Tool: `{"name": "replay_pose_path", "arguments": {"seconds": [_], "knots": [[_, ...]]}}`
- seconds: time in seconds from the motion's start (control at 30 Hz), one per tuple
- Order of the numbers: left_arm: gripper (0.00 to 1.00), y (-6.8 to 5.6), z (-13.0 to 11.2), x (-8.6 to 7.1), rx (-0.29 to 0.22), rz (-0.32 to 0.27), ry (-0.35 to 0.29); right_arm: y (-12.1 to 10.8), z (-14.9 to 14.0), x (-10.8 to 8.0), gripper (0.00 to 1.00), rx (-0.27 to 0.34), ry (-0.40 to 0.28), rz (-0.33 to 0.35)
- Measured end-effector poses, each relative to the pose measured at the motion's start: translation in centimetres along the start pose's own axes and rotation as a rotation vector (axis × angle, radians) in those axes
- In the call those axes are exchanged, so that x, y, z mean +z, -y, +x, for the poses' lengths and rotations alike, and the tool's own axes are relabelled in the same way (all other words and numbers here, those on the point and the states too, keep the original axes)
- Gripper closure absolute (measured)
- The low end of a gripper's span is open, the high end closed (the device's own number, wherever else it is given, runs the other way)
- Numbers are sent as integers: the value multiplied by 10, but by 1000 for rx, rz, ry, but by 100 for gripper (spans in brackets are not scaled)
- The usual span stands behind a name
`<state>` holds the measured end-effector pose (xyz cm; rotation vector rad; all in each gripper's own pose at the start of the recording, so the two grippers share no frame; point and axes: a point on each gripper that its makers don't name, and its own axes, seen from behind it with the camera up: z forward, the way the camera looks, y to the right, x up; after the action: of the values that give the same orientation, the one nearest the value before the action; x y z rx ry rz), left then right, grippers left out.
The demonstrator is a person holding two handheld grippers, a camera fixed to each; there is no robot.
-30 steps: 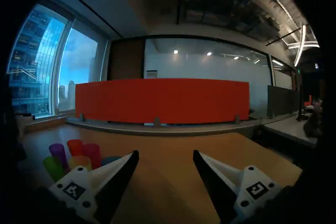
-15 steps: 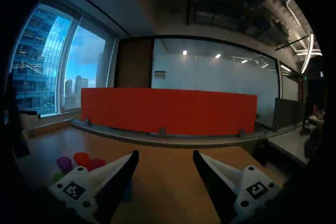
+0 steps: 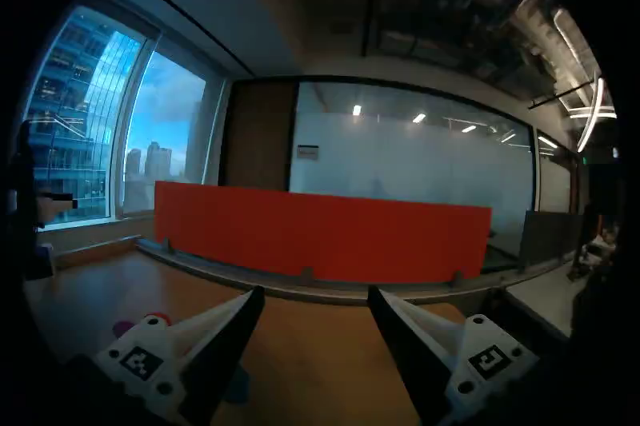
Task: Pour water
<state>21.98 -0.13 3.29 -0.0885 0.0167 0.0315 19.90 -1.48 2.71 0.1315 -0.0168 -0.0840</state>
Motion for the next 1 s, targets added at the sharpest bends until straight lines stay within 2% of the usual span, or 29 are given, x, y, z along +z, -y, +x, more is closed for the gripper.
{"name": "replay_pose_path", "arguments": {"seconds": [0.17, 0.37, 0.5, 0.8, 1.0], "knots": [[0, -5, 13, 4, 3, -30, 5, 0, 5, 2, 0, 9, 6, 7], [0, -16, 12, 8, 13, -71, 24, 8, 2, 3, 0, 56, 19, 61], [0, -25, 9, 9, 9, -112, 36, 13, 5, 2, 0, 42, 17, 98], [0, -49, 10, 8, -1, -237, 36, 37, 15, -6, 0, -14, 11, 235], [0, -68, 15, 3, -14, -330, 27, 58, 28, -14, 0, 1, -3, 342]]}}
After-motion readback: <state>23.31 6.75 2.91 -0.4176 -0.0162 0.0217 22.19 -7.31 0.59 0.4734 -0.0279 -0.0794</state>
